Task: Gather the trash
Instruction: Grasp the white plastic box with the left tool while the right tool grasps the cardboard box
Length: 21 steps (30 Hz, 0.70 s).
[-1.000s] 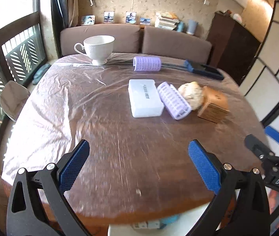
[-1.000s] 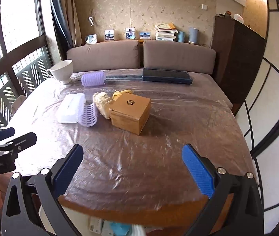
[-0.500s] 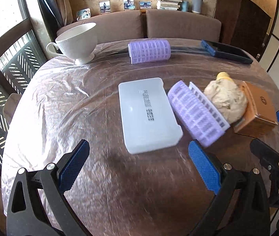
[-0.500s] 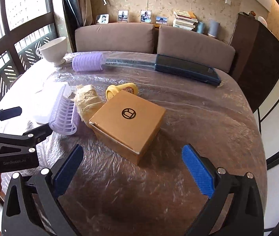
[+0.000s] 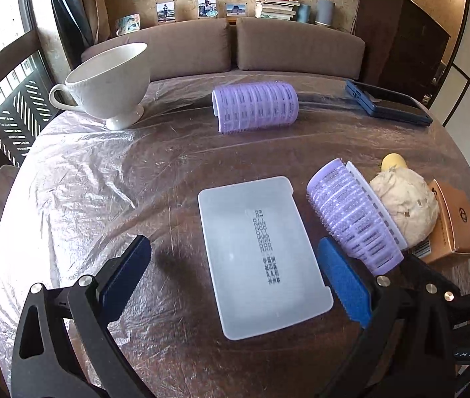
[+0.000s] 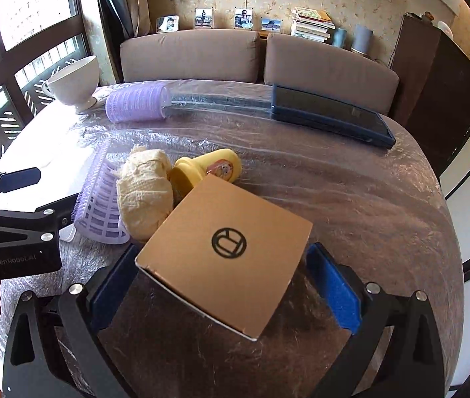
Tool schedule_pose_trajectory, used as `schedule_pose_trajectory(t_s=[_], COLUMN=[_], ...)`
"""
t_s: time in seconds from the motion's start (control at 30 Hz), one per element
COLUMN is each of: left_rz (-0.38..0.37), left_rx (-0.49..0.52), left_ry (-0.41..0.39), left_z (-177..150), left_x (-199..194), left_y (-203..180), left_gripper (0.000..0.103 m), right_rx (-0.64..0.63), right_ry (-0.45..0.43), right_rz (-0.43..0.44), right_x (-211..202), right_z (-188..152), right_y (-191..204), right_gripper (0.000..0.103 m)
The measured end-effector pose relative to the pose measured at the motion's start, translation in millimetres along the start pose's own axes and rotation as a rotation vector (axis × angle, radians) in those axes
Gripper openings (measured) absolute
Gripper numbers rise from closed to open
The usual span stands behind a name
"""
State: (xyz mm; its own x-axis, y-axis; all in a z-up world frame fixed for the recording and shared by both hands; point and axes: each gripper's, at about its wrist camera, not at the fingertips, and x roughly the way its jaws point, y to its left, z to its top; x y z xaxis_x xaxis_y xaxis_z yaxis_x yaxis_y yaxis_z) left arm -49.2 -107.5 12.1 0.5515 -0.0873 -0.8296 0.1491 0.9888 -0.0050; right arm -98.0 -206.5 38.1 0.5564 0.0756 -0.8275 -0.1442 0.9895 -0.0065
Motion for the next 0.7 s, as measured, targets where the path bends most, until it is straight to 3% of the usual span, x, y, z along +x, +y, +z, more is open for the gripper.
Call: schedule_pose_trajectory(t_s=[0.23, 0.3, 0.5, 0.6, 0.7], left_rz=[-0.011, -0.005, -0.002, -0.007, -0.021], left_rx=[-0.007, -0.006, 0.007, 0.026, 0.043], left_ry=[0.004, 0.003, -0.002, -0.008, -0.011], left_z=[3.5, 4.4, 4.9, 5.1, 5.8], left_x=[4.5, 5.2, 5.0, 2.9, 0.0], left_y=[1.3, 1.3, -3.9, -7.1, -10.7], left_gripper=[0.1, 0.097, 0.094, 0.082, 0.059], right_rx=[0.023, 0.029, 0.038, 0.033, 0.038], right_ry=[-0.001, 0.002, 0.006, 0.002, -0.002], right_rz=[0.006, 0.015, 0.028, 0.02, 0.019], right_x=[1.3, 2.8, 3.4, 2.9, 2.1], right_z=[2.5, 3.4, 1.2, -0.2, -1.2], right_y=[-1.8, -2.1, -4.2, -4.3, -5.6], right_gripper=[0.097, 0.09, 0.083, 0.077, 0.077])
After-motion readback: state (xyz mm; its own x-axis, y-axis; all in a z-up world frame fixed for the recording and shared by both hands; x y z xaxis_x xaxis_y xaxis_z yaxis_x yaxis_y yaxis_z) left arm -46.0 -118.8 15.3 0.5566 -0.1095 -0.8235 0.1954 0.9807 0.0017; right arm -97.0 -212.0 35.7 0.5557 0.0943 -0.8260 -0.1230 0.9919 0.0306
